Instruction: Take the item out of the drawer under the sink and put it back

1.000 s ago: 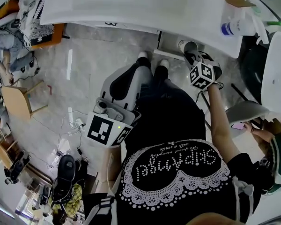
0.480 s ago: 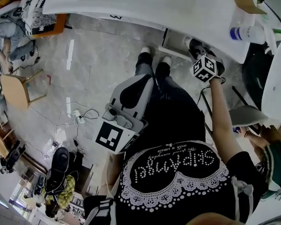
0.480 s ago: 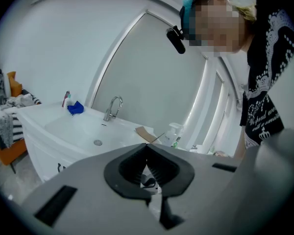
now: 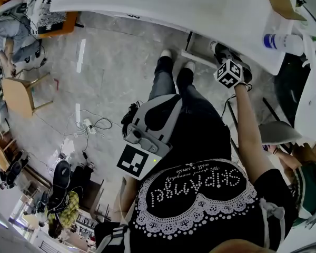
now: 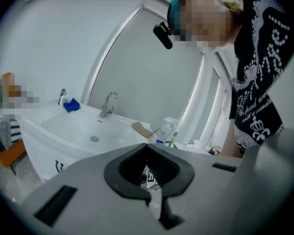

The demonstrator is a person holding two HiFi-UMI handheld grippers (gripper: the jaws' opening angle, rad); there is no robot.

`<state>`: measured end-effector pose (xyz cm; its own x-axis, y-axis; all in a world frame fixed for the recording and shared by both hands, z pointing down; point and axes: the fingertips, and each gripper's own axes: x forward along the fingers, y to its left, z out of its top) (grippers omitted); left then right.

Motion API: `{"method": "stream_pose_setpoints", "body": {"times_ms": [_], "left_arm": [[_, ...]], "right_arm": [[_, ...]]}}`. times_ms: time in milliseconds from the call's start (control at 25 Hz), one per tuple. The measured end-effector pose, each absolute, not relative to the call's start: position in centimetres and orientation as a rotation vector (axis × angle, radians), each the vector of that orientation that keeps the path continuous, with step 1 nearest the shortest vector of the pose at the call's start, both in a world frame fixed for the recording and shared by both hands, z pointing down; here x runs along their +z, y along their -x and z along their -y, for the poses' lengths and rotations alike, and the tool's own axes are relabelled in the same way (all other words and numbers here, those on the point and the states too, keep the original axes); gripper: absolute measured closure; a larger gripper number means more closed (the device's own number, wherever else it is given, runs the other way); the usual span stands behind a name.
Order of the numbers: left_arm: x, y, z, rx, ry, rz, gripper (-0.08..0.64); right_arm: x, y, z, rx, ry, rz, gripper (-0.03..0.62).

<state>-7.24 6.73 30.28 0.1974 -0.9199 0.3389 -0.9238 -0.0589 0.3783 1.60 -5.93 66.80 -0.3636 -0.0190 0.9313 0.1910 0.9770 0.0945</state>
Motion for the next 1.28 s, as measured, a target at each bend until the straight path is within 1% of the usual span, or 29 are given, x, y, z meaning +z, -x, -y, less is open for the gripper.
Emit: {"method": "stream_pose_setpoints", "body": {"times_ms": [760, 1280], "left_arm": [[30.5, 8.3, -7.2, 0.055, -1.939, 1.715, 0.555], [30.9, 8.6, -7.4, 0.063, -1.912, 1.71, 0.555]], "right_arm": [[71.5, -0.5, 7.5, -0.181, 0.155, 1.822, 0.566], [72.7, -0.1, 7.6, -0.228, 0.169, 1.787, 0.566]]}}
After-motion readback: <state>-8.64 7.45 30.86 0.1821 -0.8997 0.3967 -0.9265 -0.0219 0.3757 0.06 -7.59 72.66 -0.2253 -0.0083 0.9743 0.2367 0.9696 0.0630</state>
